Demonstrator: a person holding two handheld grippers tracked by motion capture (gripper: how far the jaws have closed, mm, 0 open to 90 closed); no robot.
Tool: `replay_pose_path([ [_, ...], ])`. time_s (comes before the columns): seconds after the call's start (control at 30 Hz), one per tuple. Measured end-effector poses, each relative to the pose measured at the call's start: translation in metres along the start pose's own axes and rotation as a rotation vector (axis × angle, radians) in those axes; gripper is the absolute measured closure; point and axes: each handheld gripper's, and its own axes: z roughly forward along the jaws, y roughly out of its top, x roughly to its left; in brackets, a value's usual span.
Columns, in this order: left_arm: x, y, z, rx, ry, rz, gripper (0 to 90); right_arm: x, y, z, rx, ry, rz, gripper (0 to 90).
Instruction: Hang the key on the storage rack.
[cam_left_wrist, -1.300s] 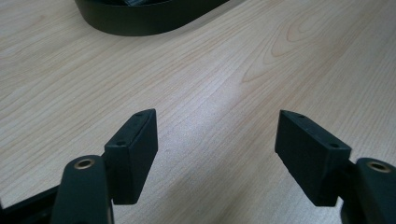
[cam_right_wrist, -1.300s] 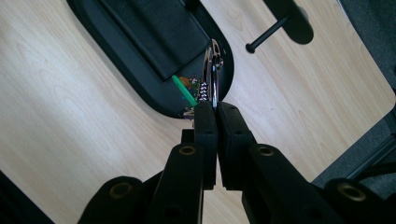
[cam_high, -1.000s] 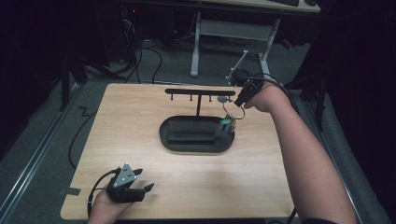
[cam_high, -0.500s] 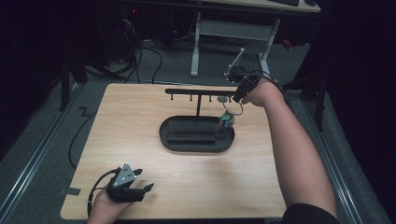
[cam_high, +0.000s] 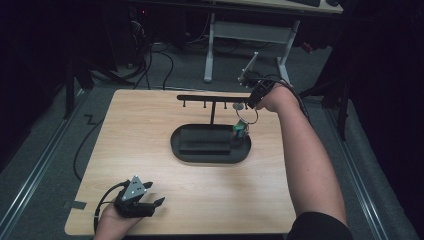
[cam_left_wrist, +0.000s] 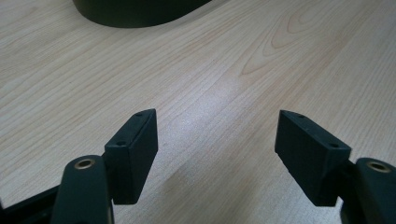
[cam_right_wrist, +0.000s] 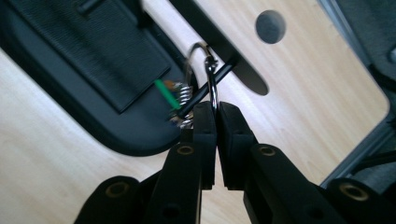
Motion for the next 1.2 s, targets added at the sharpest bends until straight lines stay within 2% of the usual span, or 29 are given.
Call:
replay_pose_path([
  [0.17, 0.000, 0.000, -0.001, 0.000, 0.001, 0.004, 30.4, 0.002, 0.002, -0.003, -0.033, -0.031, 0.032, 81.6],
  [0.37, 0.000, 0.000, 0.000, 0.000, -0.003, 0.003, 30.4, 0.010, 0.002, -0.010, -0.066, -0.036, 0.026, 75.2],
  [0.5, -0.001, 0.001, 0.000, 0.003, -0.003, 0.009, 30.3, 0.017, -0.003, -0.014, -0.098, -0.039, 0.021, 64.6],
  [0.53, -0.002, 0.001, 0.000, 0.004, -0.004, 0.008, 30.3, 0.018, -0.004, -0.016, -0.101, -0.034, 0.035, 61.8],
  [0.67, -0.002, 0.000, 0.000, 0.006, -0.001, 0.009, 30.2, 0.024, -0.014, -0.019, -0.132, -0.034, 0.041, 48.9],
  [0.73, -0.002, 0.001, -0.001, 0.005, 0.001, 0.008, 30.2, 0.029, -0.021, -0.018, -0.156, -0.028, 0.064, 43.9],
  [0.77, -0.002, 0.001, -0.001, 0.005, 0.002, 0.009, 30.2, 0.029, -0.023, -0.017, -0.168, -0.027, 0.054, 41.8],
  [0.87, -0.002, 0.001, -0.001, 0.004, 0.002, 0.009, 30.2, 0.034, -0.033, -0.016, -0.212, -0.035, 0.094, 37.4],
  [0.97, -0.003, 0.001, 0.000, 0.005, 0.003, 0.011, 30.2, 0.038, -0.044, -0.015, -0.259, -0.044, 0.124, 35.7],
  [1.07, -0.004, 0.001, 0.001, 0.007, 0.001, 0.014, 30.2, 0.041, -0.054, -0.013, -0.296, -0.035, 0.128, 32.3],
  [1.13, -0.004, 0.001, 0.001, 0.008, 0.001, 0.013, 30.2, 0.043, -0.062, -0.013, -0.325, -0.051, 0.117, 32.3],
  [1.2, -0.004, 0.001, 0.001, 0.008, 0.000, 0.013, 30.2, 0.046, -0.070, -0.013, -0.353, -0.054, 0.134, 33.1],
])
